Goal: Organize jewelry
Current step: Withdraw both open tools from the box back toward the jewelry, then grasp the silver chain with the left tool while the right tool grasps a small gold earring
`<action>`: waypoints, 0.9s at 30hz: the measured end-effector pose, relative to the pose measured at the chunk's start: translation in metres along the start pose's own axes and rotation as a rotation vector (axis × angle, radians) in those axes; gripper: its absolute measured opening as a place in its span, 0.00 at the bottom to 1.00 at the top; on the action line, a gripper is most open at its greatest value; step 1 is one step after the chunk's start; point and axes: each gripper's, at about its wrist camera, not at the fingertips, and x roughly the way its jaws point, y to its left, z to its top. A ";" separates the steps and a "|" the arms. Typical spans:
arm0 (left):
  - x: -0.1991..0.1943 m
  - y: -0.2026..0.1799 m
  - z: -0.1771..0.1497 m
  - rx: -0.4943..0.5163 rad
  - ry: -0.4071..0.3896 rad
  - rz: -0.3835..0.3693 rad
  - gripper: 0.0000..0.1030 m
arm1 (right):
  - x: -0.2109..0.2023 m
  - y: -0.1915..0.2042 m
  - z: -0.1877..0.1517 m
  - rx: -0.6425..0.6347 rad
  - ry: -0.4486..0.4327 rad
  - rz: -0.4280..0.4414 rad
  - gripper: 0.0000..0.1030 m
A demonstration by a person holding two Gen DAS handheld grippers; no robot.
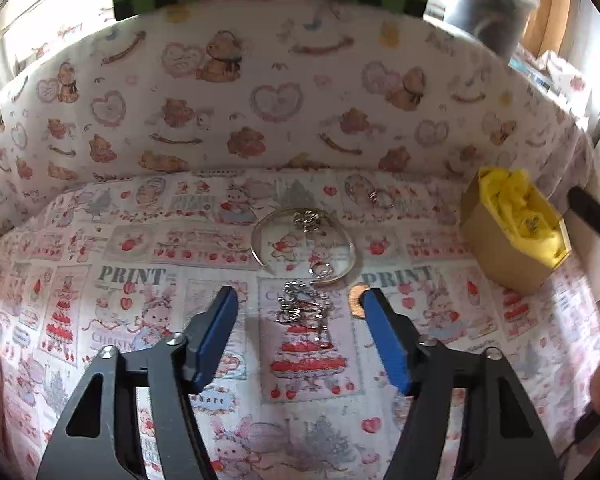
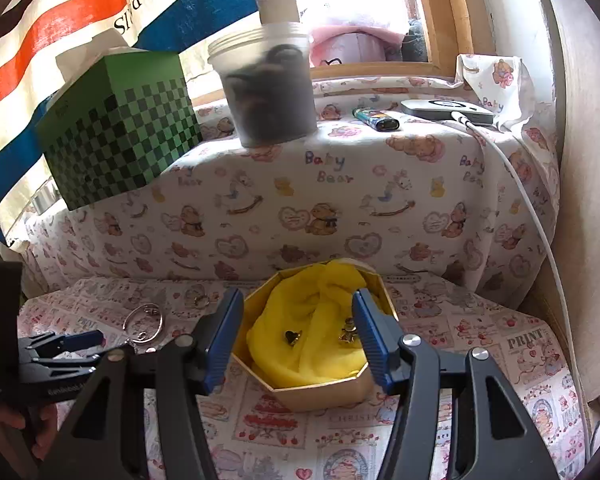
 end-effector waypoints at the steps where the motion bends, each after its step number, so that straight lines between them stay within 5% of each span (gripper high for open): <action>1: 0.003 -0.001 -0.001 0.010 0.014 0.015 0.47 | 0.000 0.000 0.000 0.001 0.001 -0.001 0.53; 3: 0.006 -0.005 -0.002 0.014 0.019 0.030 0.35 | 0.000 -0.001 0.001 0.003 0.002 -0.005 0.53; 4: 0.007 -0.005 -0.001 0.015 0.024 0.034 0.19 | 0.000 -0.001 0.001 0.003 0.003 -0.006 0.53; 7: 0.006 -0.002 -0.002 0.003 0.034 0.011 0.06 | 0.000 -0.002 0.001 0.004 0.005 -0.010 0.53; 17: -0.064 0.018 0.001 -0.066 -0.162 0.012 0.04 | -0.012 0.009 0.000 0.003 -0.004 0.002 0.53; 22: -0.088 0.034 0.004 -0.114 -0.237 0.029 0.04 | -0.027 0.045 -0.009 -0.061 -0.006 0.081 0.53; 27: -0.083 0.049 0.005 -0.152 -0.231 0.069 0.04 | -0.008 0.074 -0.016 -0.077 0.101 0.128 0.53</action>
